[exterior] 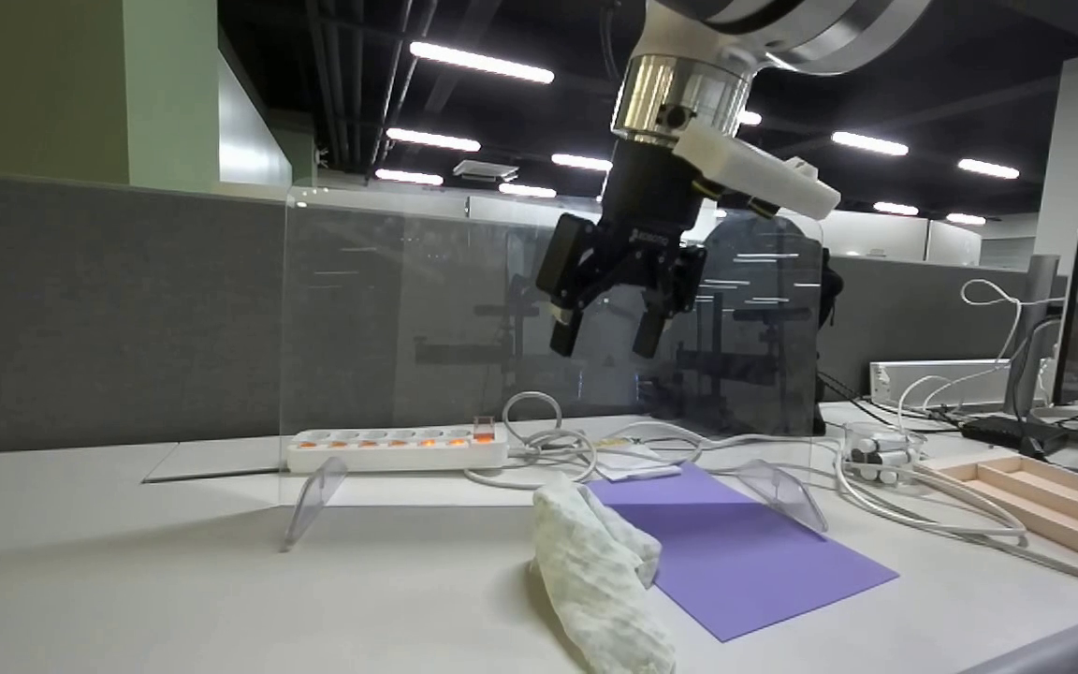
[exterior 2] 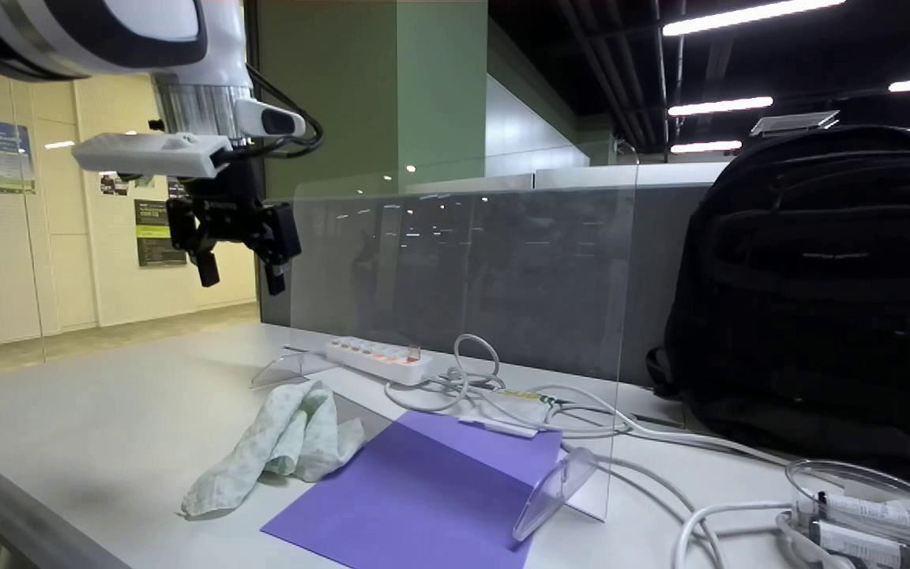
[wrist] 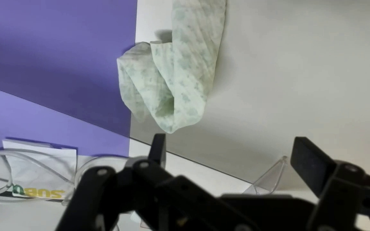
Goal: Hang the cloth on the screen
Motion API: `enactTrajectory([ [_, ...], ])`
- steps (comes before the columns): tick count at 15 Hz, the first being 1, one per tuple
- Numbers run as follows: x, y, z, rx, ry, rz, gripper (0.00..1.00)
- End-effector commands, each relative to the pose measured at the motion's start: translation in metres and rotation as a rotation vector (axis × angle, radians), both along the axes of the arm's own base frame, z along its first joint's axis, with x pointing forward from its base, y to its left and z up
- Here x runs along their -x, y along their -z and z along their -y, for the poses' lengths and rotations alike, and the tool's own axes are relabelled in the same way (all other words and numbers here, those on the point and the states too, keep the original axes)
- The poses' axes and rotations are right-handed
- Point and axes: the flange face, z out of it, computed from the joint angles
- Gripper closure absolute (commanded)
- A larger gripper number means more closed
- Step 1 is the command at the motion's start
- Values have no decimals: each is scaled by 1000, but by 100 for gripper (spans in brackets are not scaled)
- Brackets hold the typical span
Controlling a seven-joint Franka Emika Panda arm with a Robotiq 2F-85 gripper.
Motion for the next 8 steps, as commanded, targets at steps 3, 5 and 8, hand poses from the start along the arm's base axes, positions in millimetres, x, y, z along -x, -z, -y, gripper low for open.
enactTrajectory([
  [3, -3, 6, -1, 5, 2, -6, 0],
  [5, -4, 18, -2, 13, -9, -26, 0],
  [8, -6, 40, -6, 11, -24, -28, 0],
])
